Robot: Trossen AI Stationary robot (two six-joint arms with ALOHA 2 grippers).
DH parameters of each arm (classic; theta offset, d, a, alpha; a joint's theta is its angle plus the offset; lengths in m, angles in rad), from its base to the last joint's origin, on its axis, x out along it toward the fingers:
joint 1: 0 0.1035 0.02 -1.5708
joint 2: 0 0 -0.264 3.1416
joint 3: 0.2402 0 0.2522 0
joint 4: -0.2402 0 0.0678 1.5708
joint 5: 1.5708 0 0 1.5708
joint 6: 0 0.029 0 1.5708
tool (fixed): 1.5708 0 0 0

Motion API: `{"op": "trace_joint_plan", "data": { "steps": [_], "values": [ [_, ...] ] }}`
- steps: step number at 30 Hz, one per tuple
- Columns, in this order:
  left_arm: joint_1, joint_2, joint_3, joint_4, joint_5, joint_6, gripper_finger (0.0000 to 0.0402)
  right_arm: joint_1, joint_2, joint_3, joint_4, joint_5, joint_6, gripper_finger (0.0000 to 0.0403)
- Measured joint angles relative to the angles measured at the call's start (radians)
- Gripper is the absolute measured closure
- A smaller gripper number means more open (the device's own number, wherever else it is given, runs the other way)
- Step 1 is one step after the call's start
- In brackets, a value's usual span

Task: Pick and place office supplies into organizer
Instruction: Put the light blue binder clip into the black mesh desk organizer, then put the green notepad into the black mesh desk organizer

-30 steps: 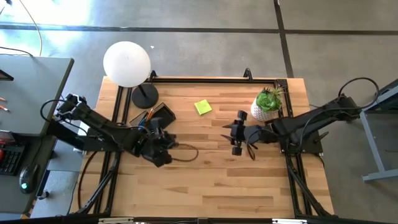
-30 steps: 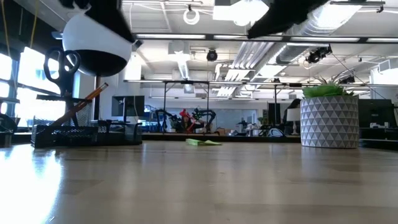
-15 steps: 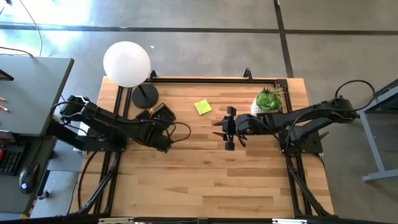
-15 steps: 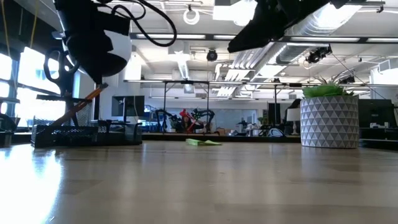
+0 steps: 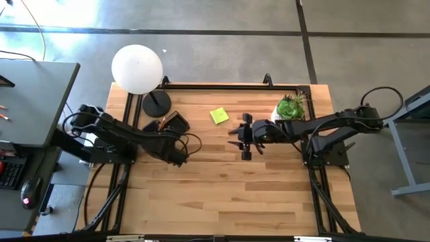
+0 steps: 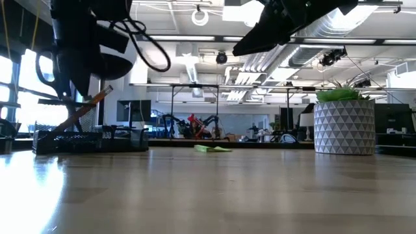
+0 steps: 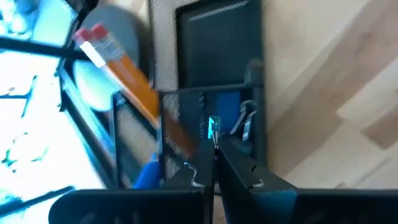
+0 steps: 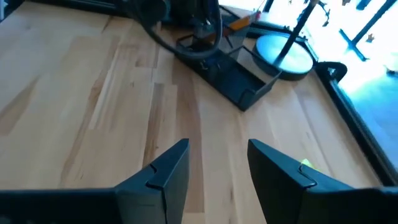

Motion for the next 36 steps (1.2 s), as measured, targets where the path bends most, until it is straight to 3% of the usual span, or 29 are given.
{"op": "trace_joint_plan", "data": {
  "steps": [23,36],
  "values": [
    [0.000,0.138,0.000,-0.030,-0.014,-0.013,0.0398,-0.109,0.000,0.000,0.086,-0.147,-0.087,0.0247],
    [0.000,0.137,0.000,-0.077,-0.035,-0.046,0.0302,-0.109,0.000,0.000,0.093,-0.182,-0.084,0.0247]
  ]
}}
